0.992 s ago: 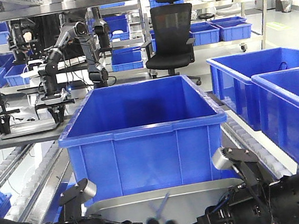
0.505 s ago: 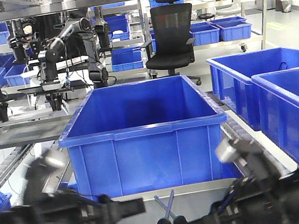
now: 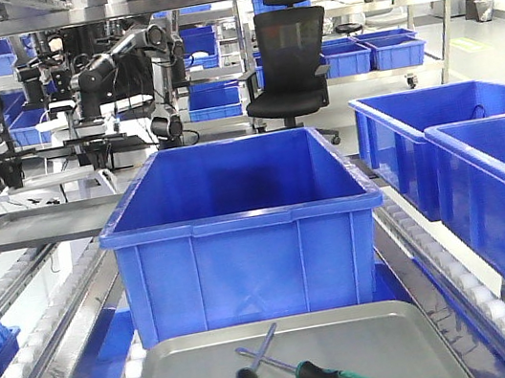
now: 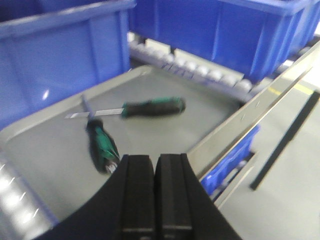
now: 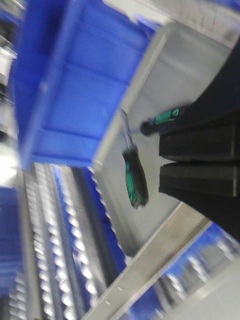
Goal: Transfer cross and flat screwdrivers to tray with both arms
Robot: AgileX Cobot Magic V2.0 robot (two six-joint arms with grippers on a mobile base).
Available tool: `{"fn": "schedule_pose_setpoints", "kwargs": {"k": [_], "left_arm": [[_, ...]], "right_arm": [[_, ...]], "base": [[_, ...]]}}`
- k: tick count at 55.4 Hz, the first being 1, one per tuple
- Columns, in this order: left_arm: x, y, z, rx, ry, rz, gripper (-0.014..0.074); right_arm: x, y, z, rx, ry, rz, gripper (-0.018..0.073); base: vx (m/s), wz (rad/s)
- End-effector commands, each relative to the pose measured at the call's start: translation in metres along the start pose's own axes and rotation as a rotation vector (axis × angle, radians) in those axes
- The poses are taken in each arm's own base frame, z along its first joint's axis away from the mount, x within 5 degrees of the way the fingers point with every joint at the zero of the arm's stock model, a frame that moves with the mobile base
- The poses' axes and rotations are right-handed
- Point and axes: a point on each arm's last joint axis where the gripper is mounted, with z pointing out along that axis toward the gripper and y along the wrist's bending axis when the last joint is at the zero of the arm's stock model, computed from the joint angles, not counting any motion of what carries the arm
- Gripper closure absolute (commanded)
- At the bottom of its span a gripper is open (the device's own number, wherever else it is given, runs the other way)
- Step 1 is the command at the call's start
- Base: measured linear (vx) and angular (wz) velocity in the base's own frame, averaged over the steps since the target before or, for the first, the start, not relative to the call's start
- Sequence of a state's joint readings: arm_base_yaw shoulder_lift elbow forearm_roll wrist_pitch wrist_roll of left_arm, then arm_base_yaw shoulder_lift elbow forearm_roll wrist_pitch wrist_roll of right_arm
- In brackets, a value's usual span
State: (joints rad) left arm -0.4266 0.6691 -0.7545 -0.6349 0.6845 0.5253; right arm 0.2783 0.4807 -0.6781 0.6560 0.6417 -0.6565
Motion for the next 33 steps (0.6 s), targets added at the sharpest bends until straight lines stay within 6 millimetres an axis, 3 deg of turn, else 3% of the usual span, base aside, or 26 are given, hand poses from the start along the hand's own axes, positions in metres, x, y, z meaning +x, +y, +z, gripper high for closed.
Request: {"fn": "schedule_pose_setpoints", "kwargs": {"k": [1,11,33], "left_arm": [[0.01,-0.004,-0.021,-0.043,-0.137,0.003,0.0595],[0.045,-0.005,-0.041,-0.11,-0.307,0.015,0.0594],[0.052,-0.005,-0.044,-0.125,-0.348,0.014,0.0594]], "right_arm": [[0.01,0.004,-0.025,0.086,-0.19,-0.006,0.0568],[0.055,0.013,-0.048,0.129,-0.34,0.044,0.0567],[0.063,0.013,-0.05,0.145,-0.374,0.039,0.0567]], "base": [[0.0,0.0],[0.0,0.0],[0.0,0.0]]}}
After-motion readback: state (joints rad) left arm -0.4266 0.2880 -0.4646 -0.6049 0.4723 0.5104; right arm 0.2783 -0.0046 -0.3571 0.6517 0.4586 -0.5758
